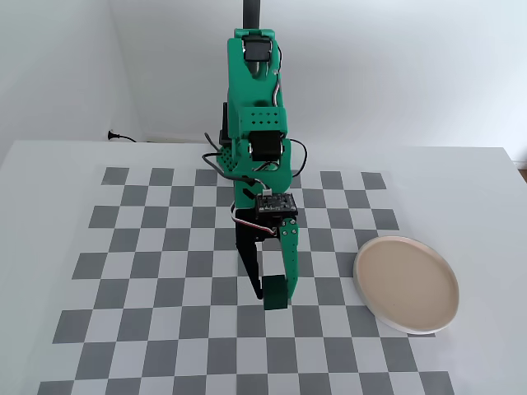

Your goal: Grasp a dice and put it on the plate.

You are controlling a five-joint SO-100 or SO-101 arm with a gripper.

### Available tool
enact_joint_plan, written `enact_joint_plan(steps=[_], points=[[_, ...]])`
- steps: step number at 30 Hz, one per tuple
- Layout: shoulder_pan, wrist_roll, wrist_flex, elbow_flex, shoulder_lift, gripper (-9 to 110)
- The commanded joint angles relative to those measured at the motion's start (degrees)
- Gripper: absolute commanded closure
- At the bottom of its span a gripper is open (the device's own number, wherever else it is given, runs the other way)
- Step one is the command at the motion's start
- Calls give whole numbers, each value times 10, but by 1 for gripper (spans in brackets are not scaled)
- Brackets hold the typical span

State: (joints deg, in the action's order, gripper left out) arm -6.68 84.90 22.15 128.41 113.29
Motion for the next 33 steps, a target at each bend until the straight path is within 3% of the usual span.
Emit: enact_joint_plan(steps=[1, 8, 22, 33], points=[[-27, -6, -4, -16, 75, 106], [-101, 25, -134, 101, 175, 106], [-240, 11, 55, 111, 315, 106], [-311, 6, 89, 93, 287, 106]])
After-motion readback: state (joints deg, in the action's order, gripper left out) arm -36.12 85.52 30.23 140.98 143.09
